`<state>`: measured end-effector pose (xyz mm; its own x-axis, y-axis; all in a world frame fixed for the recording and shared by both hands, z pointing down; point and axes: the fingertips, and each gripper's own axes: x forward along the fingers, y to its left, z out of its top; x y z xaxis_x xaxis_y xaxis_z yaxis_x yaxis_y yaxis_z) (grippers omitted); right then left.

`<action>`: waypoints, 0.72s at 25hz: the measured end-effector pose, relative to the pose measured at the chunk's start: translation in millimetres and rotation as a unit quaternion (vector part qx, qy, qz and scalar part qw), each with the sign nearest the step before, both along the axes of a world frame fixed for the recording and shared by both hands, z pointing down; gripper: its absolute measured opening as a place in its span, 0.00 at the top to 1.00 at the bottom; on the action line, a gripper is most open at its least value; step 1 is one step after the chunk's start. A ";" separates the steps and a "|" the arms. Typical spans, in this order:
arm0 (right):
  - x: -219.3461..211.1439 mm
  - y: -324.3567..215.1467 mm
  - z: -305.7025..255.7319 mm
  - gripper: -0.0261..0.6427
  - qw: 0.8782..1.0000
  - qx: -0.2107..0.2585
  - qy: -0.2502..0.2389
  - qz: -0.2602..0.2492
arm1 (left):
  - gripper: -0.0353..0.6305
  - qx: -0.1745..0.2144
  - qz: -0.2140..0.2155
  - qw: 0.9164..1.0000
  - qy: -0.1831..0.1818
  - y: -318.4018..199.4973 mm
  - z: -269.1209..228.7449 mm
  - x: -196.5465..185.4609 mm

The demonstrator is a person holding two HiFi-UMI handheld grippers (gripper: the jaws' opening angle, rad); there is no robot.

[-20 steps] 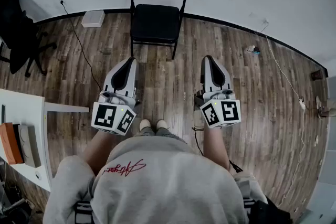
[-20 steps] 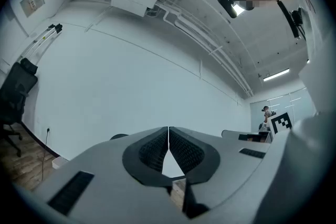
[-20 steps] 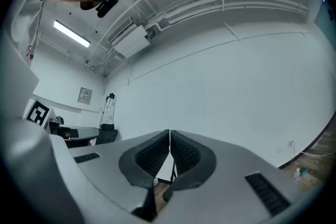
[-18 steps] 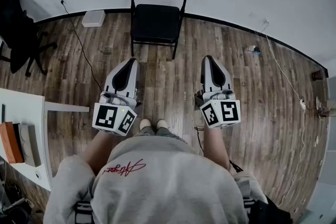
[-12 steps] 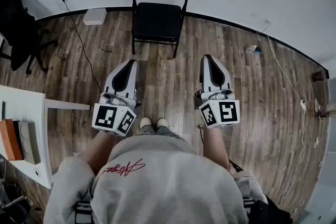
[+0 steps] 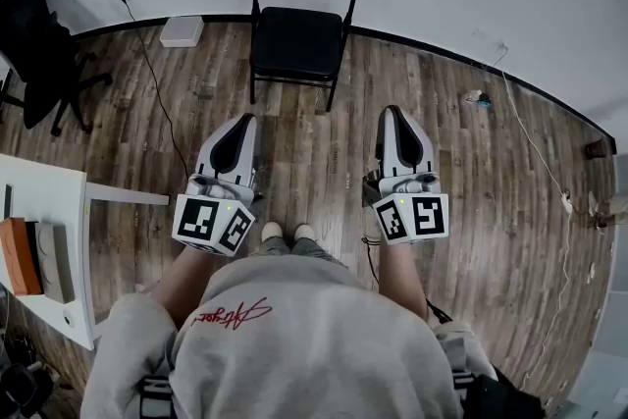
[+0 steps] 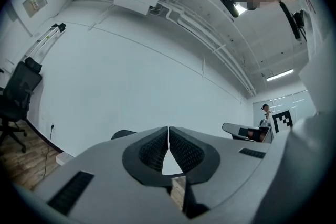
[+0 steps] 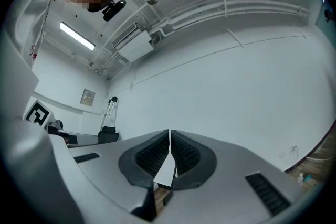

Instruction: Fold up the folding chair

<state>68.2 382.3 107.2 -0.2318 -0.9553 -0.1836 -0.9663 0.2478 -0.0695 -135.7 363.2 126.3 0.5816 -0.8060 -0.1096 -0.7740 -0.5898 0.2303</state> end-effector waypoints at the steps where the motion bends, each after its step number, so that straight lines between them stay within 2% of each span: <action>1: 2.9 0.5 0.5 0.93 1.000 -0.001 0.002 0.001 | 0.92 -0.003 0.000 1.000 -0.002 -0.2 1.1 1.9; 8: 33.2 -6.8 7.7 0.93 1.000 -0.010 0.005 -0.012 | 0.92 -0.006 -0.006 1.000 0.010 -11.2 6.1 33.0; 13: 55.9 -18.7 13.6 0.93 0.999 -0.010 0.021 -0.022 | 0.91 -0.001 -0.018 1.000 -0.003 -15.3 6.6 64.8; 18: 62.0 -43.1 28.8 0.93 0.999 -0.025 0.017 -0.028 | 0.92 -0.005 -0.016 1.000 -0.003 -35.9 10.2 74.3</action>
<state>130.2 339.2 136.0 -0.2898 -0.9485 -0.1282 -0.9532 0.2981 -0.0512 -61.3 327.4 136.5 0.5558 -0.8256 -0.0978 -0.7939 -0.5620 0.2324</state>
